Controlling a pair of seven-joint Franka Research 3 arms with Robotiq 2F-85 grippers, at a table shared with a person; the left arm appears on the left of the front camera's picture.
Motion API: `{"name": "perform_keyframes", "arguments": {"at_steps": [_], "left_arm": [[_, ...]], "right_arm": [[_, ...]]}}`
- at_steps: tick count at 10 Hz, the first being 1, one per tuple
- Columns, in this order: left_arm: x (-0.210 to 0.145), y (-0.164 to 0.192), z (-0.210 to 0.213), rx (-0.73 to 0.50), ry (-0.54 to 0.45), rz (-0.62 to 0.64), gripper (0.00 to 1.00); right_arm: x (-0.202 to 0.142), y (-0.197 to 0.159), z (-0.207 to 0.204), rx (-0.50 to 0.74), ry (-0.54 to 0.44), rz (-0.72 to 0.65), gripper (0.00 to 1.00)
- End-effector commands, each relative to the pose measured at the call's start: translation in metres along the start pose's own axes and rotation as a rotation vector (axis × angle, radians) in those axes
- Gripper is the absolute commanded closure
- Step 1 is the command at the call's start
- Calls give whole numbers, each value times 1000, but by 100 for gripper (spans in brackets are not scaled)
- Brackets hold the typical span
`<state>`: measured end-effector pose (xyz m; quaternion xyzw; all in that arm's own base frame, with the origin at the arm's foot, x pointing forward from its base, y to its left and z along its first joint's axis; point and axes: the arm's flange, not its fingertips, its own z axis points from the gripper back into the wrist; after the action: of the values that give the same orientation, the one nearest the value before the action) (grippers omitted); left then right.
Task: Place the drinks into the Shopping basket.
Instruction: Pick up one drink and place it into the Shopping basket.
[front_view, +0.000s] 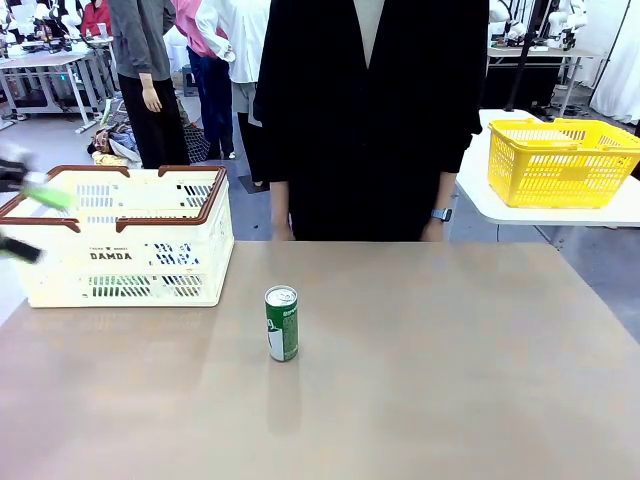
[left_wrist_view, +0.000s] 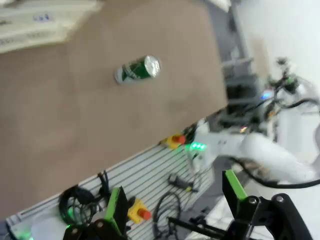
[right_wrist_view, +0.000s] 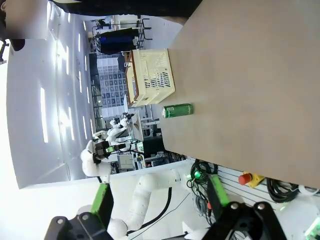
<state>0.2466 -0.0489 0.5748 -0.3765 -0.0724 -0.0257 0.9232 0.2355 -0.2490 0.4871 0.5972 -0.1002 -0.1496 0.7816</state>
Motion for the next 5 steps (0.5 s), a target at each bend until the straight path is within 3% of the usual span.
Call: {"name": "perform_keyframes", "arguments": {"at_steps": [1, 5], "left_arm": [[47, -79, -64, 231, 296, -189, 0], [88, -151, -207, 591, 338, -244, 0]], "right_arm": [[-3, 4, 3, -4, 11, -20, 0], [-3, 4, 3, -4, 11, -20, 0]]}}
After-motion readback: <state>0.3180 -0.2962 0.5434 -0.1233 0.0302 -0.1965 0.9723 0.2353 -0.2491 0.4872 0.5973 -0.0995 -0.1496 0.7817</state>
